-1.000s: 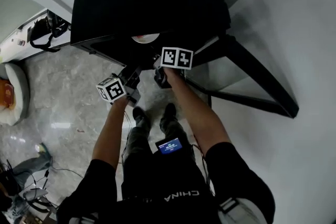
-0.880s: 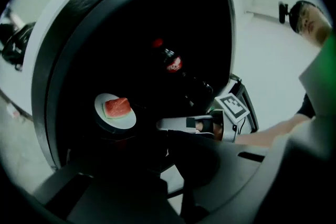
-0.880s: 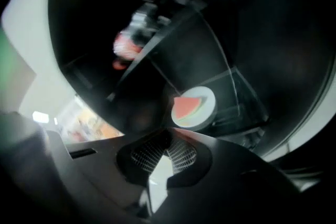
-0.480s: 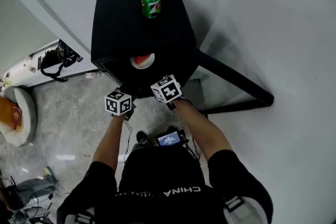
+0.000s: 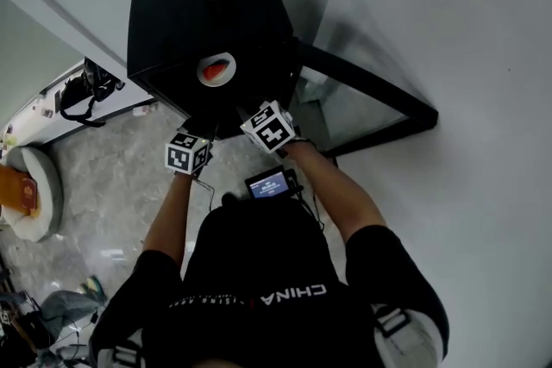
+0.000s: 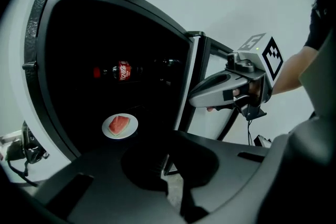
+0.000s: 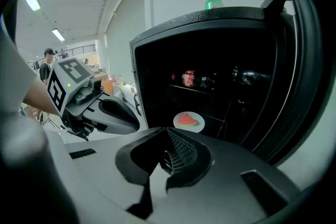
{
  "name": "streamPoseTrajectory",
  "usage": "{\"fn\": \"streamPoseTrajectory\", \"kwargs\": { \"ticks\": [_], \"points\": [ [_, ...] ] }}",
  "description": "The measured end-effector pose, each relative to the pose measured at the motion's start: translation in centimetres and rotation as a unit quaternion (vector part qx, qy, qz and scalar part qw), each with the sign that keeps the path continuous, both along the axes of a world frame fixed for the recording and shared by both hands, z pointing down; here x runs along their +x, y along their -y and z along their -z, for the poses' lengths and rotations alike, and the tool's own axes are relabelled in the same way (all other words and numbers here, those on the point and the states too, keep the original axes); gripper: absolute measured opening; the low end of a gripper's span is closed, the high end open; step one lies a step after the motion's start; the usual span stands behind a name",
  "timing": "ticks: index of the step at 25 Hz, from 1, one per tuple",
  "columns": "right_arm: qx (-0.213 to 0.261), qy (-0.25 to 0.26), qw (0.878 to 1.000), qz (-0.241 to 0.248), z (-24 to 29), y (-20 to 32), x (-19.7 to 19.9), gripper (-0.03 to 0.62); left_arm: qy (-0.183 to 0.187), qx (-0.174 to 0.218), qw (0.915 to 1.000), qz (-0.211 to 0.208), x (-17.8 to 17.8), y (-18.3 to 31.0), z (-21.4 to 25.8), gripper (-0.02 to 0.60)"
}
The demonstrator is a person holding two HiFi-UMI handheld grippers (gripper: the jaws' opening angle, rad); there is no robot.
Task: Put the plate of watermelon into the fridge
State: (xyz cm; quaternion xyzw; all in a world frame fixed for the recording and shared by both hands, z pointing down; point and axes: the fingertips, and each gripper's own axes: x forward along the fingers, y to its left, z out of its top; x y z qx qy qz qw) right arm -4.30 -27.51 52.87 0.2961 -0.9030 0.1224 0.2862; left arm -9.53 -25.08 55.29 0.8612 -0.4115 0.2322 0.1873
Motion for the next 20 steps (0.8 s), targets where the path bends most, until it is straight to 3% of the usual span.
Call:
{"fn": "streamPoseTrajectory", "kwargs": {
  "ticks": [13,20],
  "points": [
    [-0.043,0.023,0.997,0.067,-2.4,-6.6,0.0,0.017,0.048,0.024,0.9964,-0.065,4.3,-8.2,0.1,0.012],
    [-0.047,0.028,0.996,0.066,-1.8,-11.0,-0.6,0.017,0.006,0.014,0.9986,-0.051,2.1,-12.8,0.5,0.012]
  ]
}}
